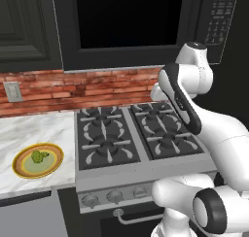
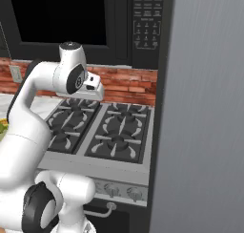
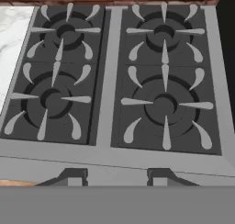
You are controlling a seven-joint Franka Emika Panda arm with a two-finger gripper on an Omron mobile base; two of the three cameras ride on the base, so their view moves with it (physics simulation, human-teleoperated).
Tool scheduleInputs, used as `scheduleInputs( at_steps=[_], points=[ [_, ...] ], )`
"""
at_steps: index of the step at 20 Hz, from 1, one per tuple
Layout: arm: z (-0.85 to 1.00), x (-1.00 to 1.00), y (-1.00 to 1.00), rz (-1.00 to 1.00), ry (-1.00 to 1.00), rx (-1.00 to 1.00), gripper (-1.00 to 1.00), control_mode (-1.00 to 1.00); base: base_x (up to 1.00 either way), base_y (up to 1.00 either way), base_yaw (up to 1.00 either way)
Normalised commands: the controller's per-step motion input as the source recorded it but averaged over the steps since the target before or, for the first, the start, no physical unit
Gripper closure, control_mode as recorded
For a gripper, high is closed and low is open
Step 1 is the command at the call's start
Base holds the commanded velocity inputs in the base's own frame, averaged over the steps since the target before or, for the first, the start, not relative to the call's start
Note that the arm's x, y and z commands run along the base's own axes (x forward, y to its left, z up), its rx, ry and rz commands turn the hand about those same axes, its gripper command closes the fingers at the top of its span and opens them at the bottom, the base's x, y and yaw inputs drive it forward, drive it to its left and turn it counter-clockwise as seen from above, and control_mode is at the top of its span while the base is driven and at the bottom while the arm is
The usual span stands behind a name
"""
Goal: Pick the broccoli from the counter and place it in the microwave. Then turn on the microwave.
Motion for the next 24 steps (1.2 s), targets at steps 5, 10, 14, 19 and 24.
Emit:
scheduleInputs(
  at_steps=[5, 10, 14, 19, 24],
  points=[
    [0.00, -0.10, 0.00, 0.00, -0.10, 0.00, -1.00, -1.00, 0.00, 0.00, 0.00],
    [0.08, -0.12, -0.13, 0.00, -0.22, 0.01, -1.00, -1.00, 0.00, 0.00, 0.00],
    [0.35, -0.07, -0.20, -0.03, -0.27, 0.00, -1.00, -1.00, 0.00, 0.00, 0.00],
    [0.47, 0.00, -0.22, -0.05, -0.21, 0.00, -1.00, -1.00, 0.00, 0.00, 0.00],
    [0.63, 0.00, -0.21, -0.02, -0.13, 0.00, -1.00, -1.00, 0.00, 0.00, 0.00]
  ],
)
